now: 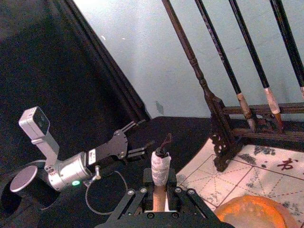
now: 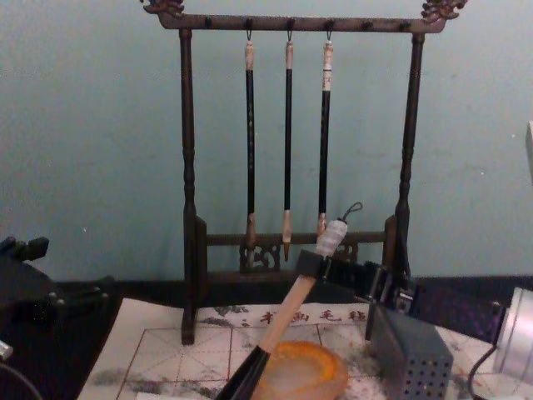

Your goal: Pick up the brush from the inkstone, write on the paper, then place the brush back to its original position.

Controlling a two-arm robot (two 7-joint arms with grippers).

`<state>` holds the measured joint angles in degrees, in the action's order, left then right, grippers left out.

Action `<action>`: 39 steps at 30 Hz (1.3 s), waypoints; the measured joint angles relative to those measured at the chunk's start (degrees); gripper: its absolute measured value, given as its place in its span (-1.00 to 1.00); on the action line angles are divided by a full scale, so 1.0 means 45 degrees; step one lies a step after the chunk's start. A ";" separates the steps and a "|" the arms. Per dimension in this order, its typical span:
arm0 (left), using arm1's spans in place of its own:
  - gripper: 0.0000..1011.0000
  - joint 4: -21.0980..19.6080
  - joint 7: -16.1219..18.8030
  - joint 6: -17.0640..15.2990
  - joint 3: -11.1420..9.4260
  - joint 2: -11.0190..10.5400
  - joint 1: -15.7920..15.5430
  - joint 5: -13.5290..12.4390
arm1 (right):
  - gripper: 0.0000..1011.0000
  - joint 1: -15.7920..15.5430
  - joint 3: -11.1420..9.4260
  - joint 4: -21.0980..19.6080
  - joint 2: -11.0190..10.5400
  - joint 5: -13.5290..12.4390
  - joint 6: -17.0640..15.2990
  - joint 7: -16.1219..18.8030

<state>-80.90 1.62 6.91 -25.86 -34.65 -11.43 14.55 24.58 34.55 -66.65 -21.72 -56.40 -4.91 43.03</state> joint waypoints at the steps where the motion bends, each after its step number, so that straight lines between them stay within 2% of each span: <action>1: 0.98 0.0001 0.0000 0.0000 0.0000 0.0000 0.0001 0.0000 | -0.65 0.0003 -0.0001 0.0021 0.0001 0.0024 0.0000 -0.0010; 21: 0.98 0.0000 0.0000 0.0000 -0.0001 0.0000 0.0000 -0.0001 | -0.65 -0.0066 -0.0215 0.0018 -0.0103 0.0069 -0.0146 -0.0150; 39: 0.98 0.0000 0.0000 0.0000 0.0000 0.0000 0.0000 0.0001 | -0.65 -0.0224 -0.0481 -0.0277 -0.0519 -0.0024 -0.0220 -0.0398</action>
<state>-80.90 1.62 6.91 -25.86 -34.64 -11.43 14.55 23.57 32.38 -67.89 -24.06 -56.50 -5.91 41.23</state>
